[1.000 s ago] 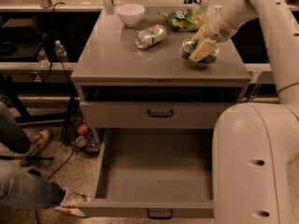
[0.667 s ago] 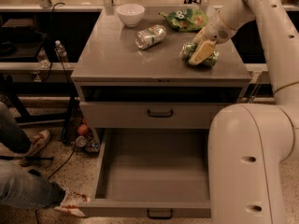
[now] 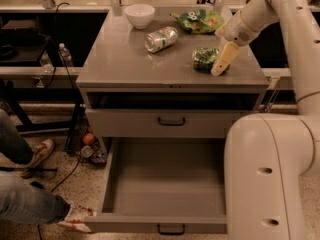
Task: Pick green can from middle drawer and place on counter
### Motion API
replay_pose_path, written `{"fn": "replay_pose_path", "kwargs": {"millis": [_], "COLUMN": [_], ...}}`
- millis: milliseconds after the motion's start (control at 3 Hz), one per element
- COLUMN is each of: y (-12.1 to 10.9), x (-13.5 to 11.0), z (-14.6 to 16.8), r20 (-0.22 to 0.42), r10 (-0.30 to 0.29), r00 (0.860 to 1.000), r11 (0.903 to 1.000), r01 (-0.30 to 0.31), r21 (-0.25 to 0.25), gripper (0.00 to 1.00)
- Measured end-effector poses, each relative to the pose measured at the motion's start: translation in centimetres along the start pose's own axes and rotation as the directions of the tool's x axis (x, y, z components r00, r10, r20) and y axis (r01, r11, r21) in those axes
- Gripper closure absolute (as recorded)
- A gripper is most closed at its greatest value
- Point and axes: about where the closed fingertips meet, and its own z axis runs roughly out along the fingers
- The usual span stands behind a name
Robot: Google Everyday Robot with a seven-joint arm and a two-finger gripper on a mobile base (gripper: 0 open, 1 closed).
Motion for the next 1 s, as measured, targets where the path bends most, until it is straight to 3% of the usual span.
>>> {"fn": "replay_pose_path", "kwargs": {"millis": [333, 667, 1000], "y": [-0.7, -1.1, -0.6], "x": [2.9, 7.6, 11.1], "z": [-1.7, -3.7, -6.2], "r20": [-0.011, -0.054, -0.057], "r10": [0.069, 0.171, 0.252], "r00": [0.998, 0.984, 0.966], "r11": [0.9963, 0.9799, 0.9555], "r01": [-0.068, -0.164, -0.239], "r21": [0.051, 0.114, 0.173], "gripper": [0.00, 0.00, 0.00]}}
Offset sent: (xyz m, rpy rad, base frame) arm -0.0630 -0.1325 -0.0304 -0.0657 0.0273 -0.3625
